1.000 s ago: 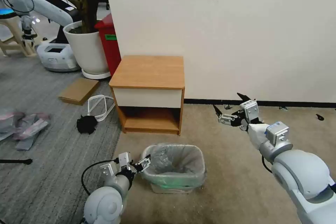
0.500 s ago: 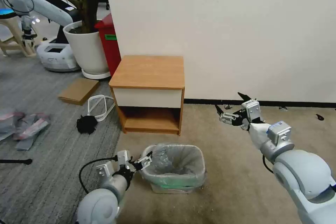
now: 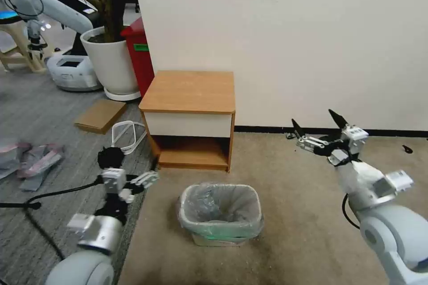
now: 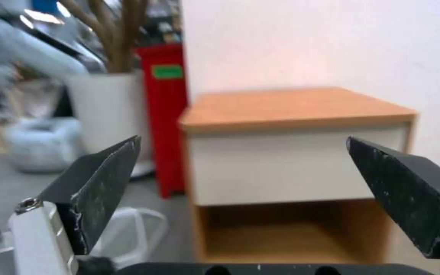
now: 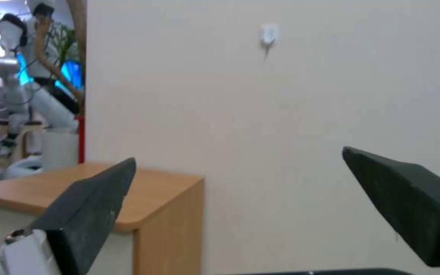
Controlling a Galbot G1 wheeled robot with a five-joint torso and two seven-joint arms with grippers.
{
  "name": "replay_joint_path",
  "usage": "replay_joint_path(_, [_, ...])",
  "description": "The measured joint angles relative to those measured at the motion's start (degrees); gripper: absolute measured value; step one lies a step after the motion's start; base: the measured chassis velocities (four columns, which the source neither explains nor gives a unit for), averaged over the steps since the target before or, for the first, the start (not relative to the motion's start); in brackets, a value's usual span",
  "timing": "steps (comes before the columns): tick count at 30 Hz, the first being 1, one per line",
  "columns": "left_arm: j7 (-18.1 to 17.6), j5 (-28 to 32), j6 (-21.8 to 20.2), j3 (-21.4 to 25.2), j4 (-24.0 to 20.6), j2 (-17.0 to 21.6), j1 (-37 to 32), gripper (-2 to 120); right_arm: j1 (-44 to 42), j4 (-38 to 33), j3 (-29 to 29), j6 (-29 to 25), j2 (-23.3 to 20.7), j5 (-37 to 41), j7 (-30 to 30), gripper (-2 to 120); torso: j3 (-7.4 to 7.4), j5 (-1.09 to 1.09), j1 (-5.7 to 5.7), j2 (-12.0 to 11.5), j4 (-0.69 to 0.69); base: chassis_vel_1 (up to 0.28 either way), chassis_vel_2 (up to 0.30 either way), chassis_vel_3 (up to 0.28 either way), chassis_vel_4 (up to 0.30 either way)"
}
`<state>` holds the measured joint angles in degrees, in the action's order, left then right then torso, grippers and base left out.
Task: Pick up the garbage bag from the table and place it over the trash can.
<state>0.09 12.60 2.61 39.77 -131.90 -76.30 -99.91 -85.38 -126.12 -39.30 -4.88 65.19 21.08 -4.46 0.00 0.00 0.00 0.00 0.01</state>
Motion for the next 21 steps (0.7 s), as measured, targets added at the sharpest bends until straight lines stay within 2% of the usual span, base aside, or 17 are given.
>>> replay_joint_path(2, [-0.01,-1.49,2.23,0.38,0.59,-2.09,-1.21,100,-1.37,0.68,-0.30,-3.26,1.97,-3.99,-0.62,100,0.00,0.00,0.00,0.00,0.01,0.000,0.000,0.000,0.000])
replay_joint_path(4, [-0.09,-1.77,2.99,0.34,1.25,-3.07,-1.65,100,-2.33,0.82,-0.14,-3.93,2.99,-5.57,-1.15,100,0.00,0.00,0.00,0.00,-0.01,0.000,0.000,0.000,0.000])
replay_joint_path(8, [-0.48,-5.45,6.40,-0.32,5.18,-5.43,-1.97,100,-4.85,0.93,2.48,0.60,5.46,-8.34,-2.22,100,0.00,-0.01,0.00,0.00,-0.01,0.000,0.000,0.000,0.000])
replay_joint_path(11, [-0.72,-6.39,6.89,-0.91,6.29,-6.15,-1.89,100,-5.10,1.92,3.44,2.11,6.19,-10.32,-3.55,100,0.00,0.00,0.00,0.00,-0.01,0.000,0.000,0.000,0.000])
replay_joint_path(21, [-1.44,-8.25,9.50,-2.61,12.42,-7.43,-1.29,100,-5.32,7.54,5.06,3.01,8.15,-13.16,-4.42,100,0.00,0.00,0.00,0.00,-0.01,0.000,0.000,0.000,0.000])
